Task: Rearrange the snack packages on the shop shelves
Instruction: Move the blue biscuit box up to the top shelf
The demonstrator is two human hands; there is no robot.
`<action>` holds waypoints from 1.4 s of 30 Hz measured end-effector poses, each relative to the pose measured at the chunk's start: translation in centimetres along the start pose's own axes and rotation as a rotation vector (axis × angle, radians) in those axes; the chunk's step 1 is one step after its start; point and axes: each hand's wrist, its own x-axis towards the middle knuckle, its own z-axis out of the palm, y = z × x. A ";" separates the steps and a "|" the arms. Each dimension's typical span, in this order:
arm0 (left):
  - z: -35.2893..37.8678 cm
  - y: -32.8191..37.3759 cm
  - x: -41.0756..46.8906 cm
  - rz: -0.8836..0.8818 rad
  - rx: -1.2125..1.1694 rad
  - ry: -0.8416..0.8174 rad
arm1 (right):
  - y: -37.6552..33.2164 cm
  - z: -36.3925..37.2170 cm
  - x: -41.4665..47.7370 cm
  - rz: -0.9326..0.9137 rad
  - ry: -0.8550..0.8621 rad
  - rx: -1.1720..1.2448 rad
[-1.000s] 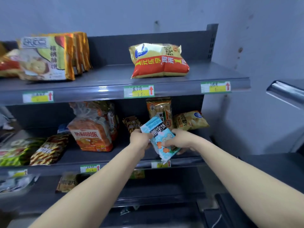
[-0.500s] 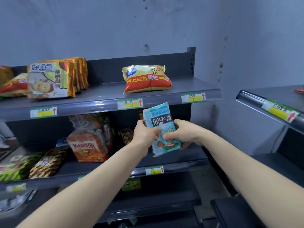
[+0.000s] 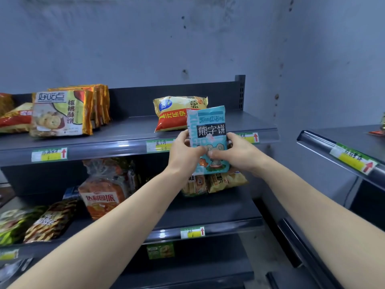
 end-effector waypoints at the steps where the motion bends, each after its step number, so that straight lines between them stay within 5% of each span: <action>1: -0.1 0.3 0.4 0.017 -0.006 -0.001 | -0.4 -0.1 0.4 -0.019 0.017 -0.009; 17: -8.2 6.3 11.7 0.349 -0.021 0.039 | -9.5 4.3 12.0 -0.314 0.234 0.034; 27: -16.2 4.4 19.0 0.312 0.065 0.356 | -12.0 14.0 21.7 -0.186 0.039 0.200; 34: -15.3 2.1 23.7 0.121 0.146 0.229 | -9.5 12.2 25.3 -0.076 0.055 0.042; 42: -11.9 2.2 27.7 0.113 0.153 0.065 | -8.5 8.8 28.1 0.030 0.142 0.010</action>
